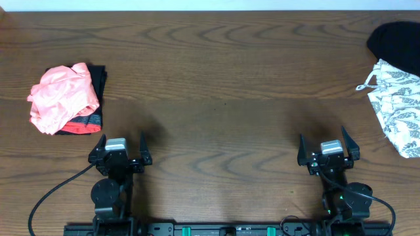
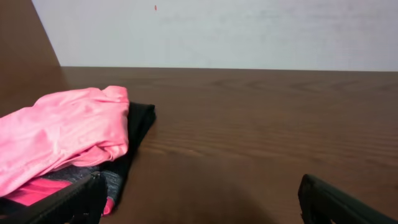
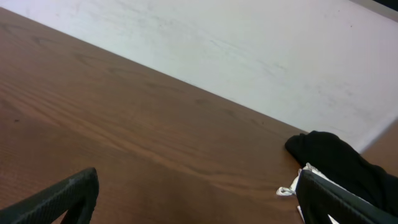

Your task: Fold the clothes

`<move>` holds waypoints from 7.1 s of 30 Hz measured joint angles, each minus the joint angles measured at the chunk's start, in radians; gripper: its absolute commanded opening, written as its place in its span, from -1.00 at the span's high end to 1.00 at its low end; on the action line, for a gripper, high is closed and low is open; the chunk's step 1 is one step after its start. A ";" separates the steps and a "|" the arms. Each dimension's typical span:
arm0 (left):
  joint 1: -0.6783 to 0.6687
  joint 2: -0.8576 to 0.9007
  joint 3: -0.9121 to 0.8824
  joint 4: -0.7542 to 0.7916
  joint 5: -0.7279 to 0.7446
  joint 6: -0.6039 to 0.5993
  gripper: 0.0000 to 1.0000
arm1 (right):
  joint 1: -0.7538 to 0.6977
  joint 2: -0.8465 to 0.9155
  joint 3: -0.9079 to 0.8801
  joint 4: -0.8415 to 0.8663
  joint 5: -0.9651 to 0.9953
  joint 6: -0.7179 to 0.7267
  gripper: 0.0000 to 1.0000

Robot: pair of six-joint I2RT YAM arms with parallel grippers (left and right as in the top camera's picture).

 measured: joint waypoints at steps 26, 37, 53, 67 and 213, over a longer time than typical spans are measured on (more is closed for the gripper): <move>0.000 0.000 0.000 0.000 0.000 0.000 -0.96 | 0.000 0.000 0.000 0.000 0.000 0.000 -0.98; 0.000 0.000 0.000 0.000 0.000 0.000 -0.96 | 0.000 0.000 0.000 0.000 0.000 0.000 -0.98; 0.000 0.000 0.000 0.000 0.000 0.000 -0.96 | 0.000 0.000 0.000 0.000 0.001 0.000 -0.99; 0.000 0.000 0.013 -0.018 0.000 -0.111 -0.96 | 0.000 0.006 0.011 -0.007 0.063 0.161 -0.99; -0.001 0.943 0.949 -0.853 0.293 -0.218 -0.96 | 0.286 1.763 2.074 -1.083 -0.274 0.004 -0.99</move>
